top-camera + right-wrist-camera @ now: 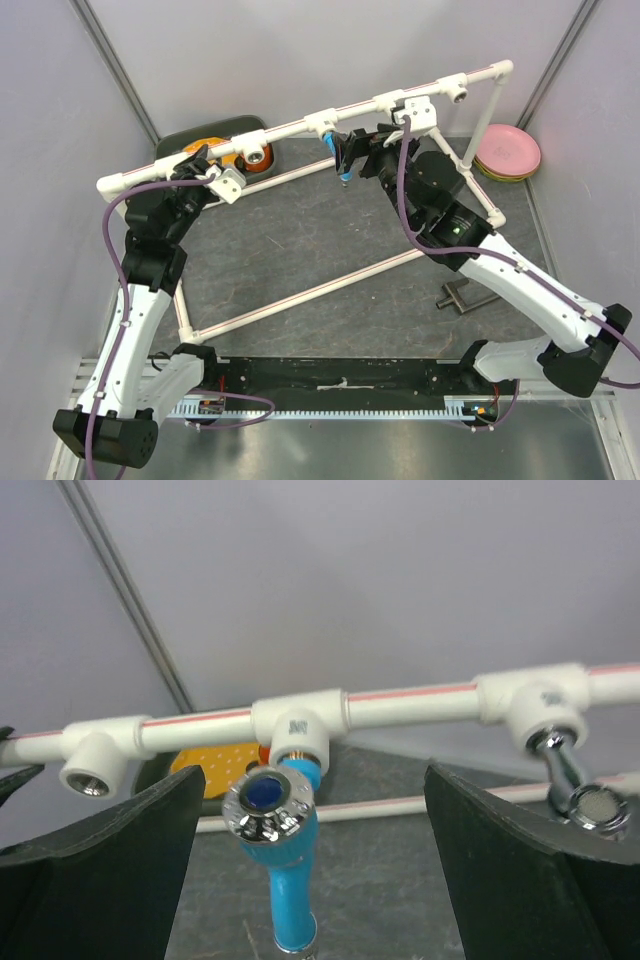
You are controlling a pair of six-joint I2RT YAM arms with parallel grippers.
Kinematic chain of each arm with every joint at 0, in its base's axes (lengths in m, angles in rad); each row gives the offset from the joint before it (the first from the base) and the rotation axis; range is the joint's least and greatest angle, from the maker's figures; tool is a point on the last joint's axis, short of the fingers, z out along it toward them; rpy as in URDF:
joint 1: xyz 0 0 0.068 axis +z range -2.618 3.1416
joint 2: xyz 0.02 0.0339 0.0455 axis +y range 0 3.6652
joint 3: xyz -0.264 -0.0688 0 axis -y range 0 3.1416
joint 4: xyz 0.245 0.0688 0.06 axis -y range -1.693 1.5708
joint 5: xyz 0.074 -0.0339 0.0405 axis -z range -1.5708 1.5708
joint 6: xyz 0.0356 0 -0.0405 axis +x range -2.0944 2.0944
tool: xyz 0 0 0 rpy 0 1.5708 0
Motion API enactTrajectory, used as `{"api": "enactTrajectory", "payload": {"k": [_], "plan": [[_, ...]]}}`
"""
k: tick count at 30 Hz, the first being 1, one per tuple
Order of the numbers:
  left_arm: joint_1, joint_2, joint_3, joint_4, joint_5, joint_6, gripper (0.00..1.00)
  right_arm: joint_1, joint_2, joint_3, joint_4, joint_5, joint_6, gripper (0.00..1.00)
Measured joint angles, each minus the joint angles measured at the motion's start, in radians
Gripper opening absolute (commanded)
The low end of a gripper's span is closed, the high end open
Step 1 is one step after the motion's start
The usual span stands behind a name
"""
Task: Install the water faucets
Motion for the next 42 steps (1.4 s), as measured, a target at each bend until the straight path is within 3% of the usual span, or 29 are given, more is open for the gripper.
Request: {"api": "enactTrajectory", "payload": {"k": [6, 11, 21, 23, 24, 28, 33, 36, 39, 41, 42], "plan": [[0.0, 0.0, 0.0, 0.0, 0.0, 0.0, 0.02, 0.111, 0.023, 0.203, -0.094, 0.15, -0.264, 0.98], [0.0, 0.0, 0.0, 0.0, 0.0, 0.0, 0.02, 0.135, 0.092, 0.285, -0.2, 0.196, -0.336, 0.97], [0.0, 0.0, 0.0, 0.0, 0.0, 0.0, 0.02, 0.137, 0.196, 0.314, -0.428, 0.222, -0.326, 0.83], [0.0, 0.0, 0.0, 0.0, 0.0, 0.0, 0.02, 0.137, 0.212, 0.336, -0.439, 0.241, -0.322, 0.77], [0.0, 0.0, 0.0, 0.0, 0.0, 0.0, 0.02, 0.137, 0.218, 0.344, -0.44, 0.248, -0.323, 0.69], [0.0, 0.0, 0.0, 0.0, 0.0, 0.0, 0.02, 0.135, 0.244, 0.365, -0.433, 0.278, -0.311, 0.6], [0.0, 0.0, 0.0, 0.0, 0.0, 0.0, 0.02, 0.113, 0.269, 0.365, -0.433, 0.278, -0.276, 0.6], [0.0, 0.0, 0.0, 0.0, 0.0, 0.0, 0.02, 0.085, 0.278, 0.365, -0.433, 0.241, -0.238, 0.54], [0.0, 0.0, 0.0, 0.001, 0.001, 0.0, 0.02, 0.068, 0.279, 0.365, -0.433, 0.188, -0.198, 0.38], [0.0, 0.0, 0.0, 0.002, -0.001, 0.0, 0.02, 0.06, 0.278, 0.365, -0.433, 0.166, -0.163, 0.17], [0.001, 0.0, 0.0, 0.002, -0.001, 0.0, 0.02, 0.053, 0.278, 0.365, -0.433, 0.151, -0.148, 0.0]]}}
